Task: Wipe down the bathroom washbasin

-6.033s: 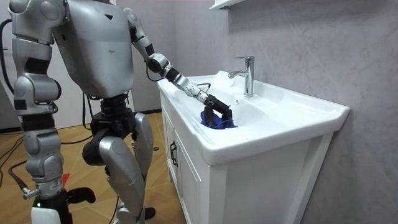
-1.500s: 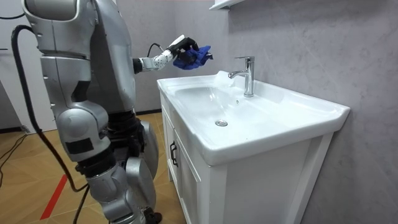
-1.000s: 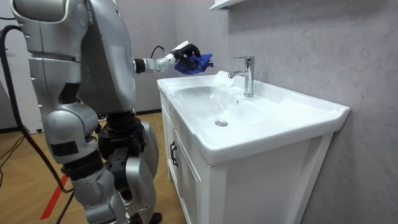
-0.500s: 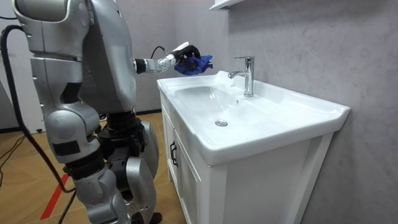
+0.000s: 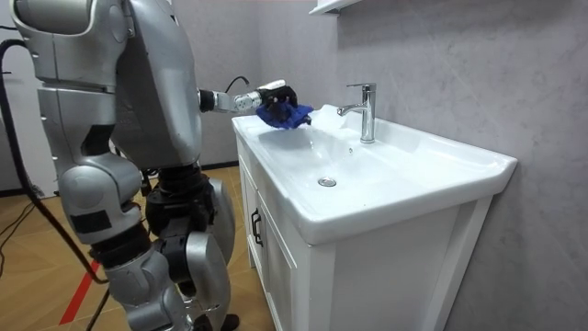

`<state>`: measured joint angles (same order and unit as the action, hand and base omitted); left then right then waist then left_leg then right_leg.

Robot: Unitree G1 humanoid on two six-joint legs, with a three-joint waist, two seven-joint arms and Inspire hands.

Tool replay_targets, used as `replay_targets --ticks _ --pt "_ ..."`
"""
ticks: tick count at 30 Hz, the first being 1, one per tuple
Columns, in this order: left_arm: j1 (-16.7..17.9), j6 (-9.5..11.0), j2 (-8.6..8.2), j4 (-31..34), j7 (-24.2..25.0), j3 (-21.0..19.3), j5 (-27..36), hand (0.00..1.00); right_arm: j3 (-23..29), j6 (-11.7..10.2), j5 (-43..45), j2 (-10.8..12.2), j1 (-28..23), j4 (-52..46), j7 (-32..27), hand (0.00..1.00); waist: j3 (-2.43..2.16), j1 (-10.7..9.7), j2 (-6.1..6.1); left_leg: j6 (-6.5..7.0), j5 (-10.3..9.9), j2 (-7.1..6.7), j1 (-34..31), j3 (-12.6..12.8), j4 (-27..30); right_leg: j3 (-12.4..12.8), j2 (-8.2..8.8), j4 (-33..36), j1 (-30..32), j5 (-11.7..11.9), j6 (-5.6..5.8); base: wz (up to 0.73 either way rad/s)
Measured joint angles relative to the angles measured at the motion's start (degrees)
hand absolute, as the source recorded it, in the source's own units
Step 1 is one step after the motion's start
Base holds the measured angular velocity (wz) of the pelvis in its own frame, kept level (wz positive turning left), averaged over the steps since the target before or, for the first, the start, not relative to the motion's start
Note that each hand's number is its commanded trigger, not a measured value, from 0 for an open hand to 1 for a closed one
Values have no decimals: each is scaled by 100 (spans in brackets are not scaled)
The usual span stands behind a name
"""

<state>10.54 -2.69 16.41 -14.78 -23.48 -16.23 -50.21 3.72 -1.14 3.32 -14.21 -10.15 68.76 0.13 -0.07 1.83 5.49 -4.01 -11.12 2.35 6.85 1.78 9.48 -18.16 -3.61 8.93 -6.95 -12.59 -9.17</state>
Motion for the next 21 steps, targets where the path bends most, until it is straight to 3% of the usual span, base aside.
replay_targets --ticks 4,11,21 --pt "3 -35 0 -346 133 86 -5 100 -2 9 1 -33 -48 2 2 0 0 -26 6 2 2 2 53 22 -6 49 -2 17 -8 0 0 -6" --pt "15 -108 0 -397 178 150 -1 100 -3 124 -13 -68 1 -41 2 0 23 -18 -30 4 2 0 74 48 -19 138 4 81 41 -5 8 -7" --pt "52 -211 -1 -475 330 299 3 100 -3 172 -45 -96 -5 -213 0 0 -2 -27 17 4 2 0 69 42 0 144 11 130 58 -7 12 0"
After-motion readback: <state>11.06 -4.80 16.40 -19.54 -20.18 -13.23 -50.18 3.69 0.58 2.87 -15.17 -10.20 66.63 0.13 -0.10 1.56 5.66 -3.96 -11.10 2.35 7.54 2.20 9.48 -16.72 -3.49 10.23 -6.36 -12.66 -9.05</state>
